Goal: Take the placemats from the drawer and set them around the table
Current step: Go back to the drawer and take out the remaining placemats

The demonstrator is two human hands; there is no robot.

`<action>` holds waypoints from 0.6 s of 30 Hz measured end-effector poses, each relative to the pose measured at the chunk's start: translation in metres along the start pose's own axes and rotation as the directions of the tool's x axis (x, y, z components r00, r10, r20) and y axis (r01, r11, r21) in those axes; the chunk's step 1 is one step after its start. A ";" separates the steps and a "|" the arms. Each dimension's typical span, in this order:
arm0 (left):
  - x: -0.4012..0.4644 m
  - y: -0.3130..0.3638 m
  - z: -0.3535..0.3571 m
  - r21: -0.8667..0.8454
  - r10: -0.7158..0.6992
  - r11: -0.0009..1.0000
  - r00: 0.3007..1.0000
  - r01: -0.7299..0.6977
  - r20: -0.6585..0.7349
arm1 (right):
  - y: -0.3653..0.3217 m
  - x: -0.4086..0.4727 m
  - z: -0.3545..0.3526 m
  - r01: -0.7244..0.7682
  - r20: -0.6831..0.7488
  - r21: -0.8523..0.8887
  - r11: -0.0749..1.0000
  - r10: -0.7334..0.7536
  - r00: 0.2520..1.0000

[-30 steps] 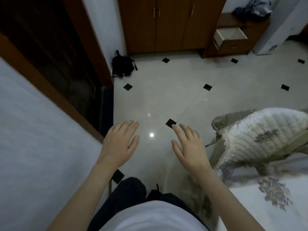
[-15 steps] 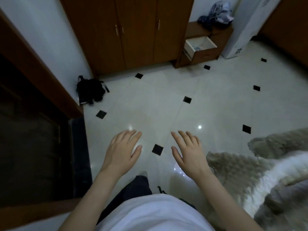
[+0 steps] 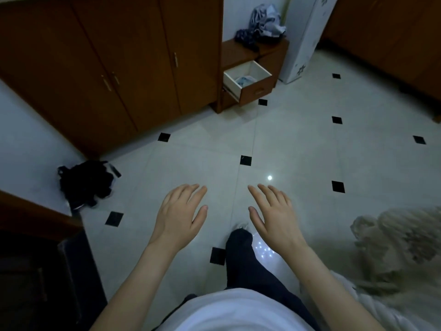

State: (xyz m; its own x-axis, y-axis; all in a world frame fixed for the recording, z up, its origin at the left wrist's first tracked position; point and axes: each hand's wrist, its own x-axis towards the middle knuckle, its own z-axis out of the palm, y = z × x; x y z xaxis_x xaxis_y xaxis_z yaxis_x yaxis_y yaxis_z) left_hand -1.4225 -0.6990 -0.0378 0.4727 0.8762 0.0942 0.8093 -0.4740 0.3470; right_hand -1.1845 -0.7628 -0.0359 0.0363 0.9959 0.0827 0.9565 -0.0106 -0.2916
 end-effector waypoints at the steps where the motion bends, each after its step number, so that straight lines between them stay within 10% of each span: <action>1: 0.021 0.000 0.007 -0.004 0.004 1.000 1.000 -0.004 0.013 | 0.011 0.019 0.002 -0.008 0.002 0.003 1.000 0.008 1.000; 18: 0.387 0.012 0.019 0.024 0.062 0.998 0.996 -0.064 0.059 | 0.178 0.324 -0.038 -0.056 -0.012 -0.010 0.998 0.056 0.998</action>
State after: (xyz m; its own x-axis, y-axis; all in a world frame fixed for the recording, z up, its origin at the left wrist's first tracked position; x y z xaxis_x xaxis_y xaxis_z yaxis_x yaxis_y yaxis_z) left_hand -1.2230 -0.3677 -0.0147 0.5418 0.8383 0.0605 0.7858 -0.5308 0.3174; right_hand -0.9910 -0.4453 -0.0245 0.0937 0.9925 0.0780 0.9559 -0.0678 -0.2859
